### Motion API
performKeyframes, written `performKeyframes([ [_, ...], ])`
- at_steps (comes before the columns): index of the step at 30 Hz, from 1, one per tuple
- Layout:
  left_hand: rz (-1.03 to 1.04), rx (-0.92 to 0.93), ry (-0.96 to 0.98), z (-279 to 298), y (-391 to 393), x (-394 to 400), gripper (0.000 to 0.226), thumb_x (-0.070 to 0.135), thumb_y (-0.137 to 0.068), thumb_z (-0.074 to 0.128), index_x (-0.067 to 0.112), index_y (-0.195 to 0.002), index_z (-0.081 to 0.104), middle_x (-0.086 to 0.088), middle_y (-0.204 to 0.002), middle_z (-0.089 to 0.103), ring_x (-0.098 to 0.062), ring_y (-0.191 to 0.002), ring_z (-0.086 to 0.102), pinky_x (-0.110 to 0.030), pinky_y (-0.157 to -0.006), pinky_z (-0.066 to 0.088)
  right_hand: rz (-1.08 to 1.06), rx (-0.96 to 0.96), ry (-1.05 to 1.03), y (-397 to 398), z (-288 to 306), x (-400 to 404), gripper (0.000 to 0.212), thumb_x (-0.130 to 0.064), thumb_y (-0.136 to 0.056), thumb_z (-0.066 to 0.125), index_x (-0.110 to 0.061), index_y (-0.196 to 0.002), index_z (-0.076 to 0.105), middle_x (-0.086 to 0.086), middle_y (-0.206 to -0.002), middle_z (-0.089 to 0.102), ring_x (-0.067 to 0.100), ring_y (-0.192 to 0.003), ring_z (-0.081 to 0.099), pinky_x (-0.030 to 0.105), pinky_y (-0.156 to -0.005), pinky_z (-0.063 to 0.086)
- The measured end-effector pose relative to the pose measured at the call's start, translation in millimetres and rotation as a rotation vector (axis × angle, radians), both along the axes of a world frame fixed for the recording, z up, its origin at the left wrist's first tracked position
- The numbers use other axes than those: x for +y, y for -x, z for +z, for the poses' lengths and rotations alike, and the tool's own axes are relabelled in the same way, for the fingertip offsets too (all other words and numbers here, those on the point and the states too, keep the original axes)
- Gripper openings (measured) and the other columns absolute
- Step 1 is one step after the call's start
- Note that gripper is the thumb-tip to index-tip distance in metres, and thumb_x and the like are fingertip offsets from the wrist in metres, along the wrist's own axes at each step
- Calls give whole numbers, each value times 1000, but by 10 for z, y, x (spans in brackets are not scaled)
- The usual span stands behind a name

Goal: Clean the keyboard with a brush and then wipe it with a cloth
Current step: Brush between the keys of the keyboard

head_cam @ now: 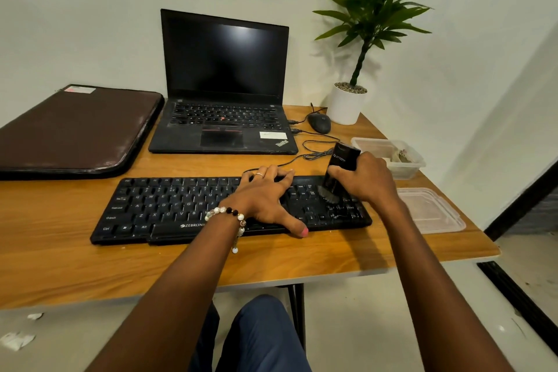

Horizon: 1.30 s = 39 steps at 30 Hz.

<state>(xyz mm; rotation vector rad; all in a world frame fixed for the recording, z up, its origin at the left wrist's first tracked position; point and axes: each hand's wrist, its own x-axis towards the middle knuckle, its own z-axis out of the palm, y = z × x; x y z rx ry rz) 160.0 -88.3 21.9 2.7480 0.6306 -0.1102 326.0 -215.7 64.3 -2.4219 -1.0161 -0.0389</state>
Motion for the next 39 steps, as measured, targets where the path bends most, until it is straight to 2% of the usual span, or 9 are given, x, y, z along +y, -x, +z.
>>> performKeyframes([
  [3, 3, 3, -3, -4, -2, 7, 133, 88, -50, 58, 29, -153, -2, 11, -152, 7, -24, -141, 6, -50, -116, 1, -4, 75, 13, -53, 94, -34, 45, -56, -77, 65, -16, -97, 58, 5, -94, 63, 26, -88, 60, 38, -73, 50],
  [10, 5, 3, -2, 10, 4, -10, 131, 86, -53, 61, 30, -153, -2, 11, -153, 8, -23, -141, 6, -49, -116, 2, -68, 39, -262, 81, -54, 49, 44, -44, -80, 67, -7, -104, 67, 12, -95, 68, 29, -90, 62, 33, -69, 48],
  [13, 7, 5, -10, 16, 9, -13, 130, 86, -54, 61, 30, -153, -3, 10, -154, 7, -24, -142, 6, -49, -117, 1, -15, 1, -203, 75, -95, 7, 42, -42, -81, 65, -7, -104, 66, 12, -95, 68, 28, -90, 61, 30, -67, 44],
  [16, 8, 2, -6, 17, 5, -13, 130, 85, -55, 62, 30, -153, -3, 10, -154, 7, -23, -142, 6, -49, -117, 2, -17, 29, -67, -40, -63, -84, 51, -52, -78, 65, -11, -108, 63, 9, -99, 66, 27, -92, 61, 34, -69, 48],
  [19, 7, -4, -8, 22, 4, -24, 129, 85, -56, 62, 29, -153, -2, 10, -153, 8, -23, -141, 7, -48, -117, 2, -14, 62, 10, -176, 47, -121, 52, -60, -70, 62, -16, -99, 63, 5, -92, 66, 25, -85, 61, 35, -69, 49],
  [24, 8, -4, -8, 24, 11, -21, 130, 85, -55, 61, 29, -154, -2, 10, -153, 8, -23, -141, 7, -48, -117, 2, -91, -6, -193, -116, 27, -31, 48, -53, -76, 64, -13, -101, 67, 8, -91, 68, 27, -84, 63, 36, -68, 52],
  [28, 5, -9, -13, 17, 8, -20, 130, 86, -55, 61, 29, -154, -1, 11, -152, 10, -23, -140, 9, -47, -117, 3, -67, 1, -177, -84, -106, -72, 47, -48, -79, 64, -7, -102, 65, 12, -91, 66, 31, -88, 61, 33, -66, 46],
  [33, 4, -19, -12, 11, 11, -19, 129, 85, -55, 61, 29, -154, 0, 10, -151, 11, -21, -139, 10, -46, -116, 3, -92, -26, -45, -192, 7, -151, 47, -56, -77, 63, -15, -100, 61, 6, -90, 62, 28, -88, 59, 34, -68, 45],
  [39, 6, -11, -15, 7, 5, -20, 130, 86, -54, 60, 29, -153, -1, 10, -152, 9, -22, -140, 9, -49, -116, 3, -44, 18, -199, -176, -65, -128, 41, -45, -79, 67, -9, -100, 67, 8, -87, 66, 27, -85, 62, 36, -68, 50],
])
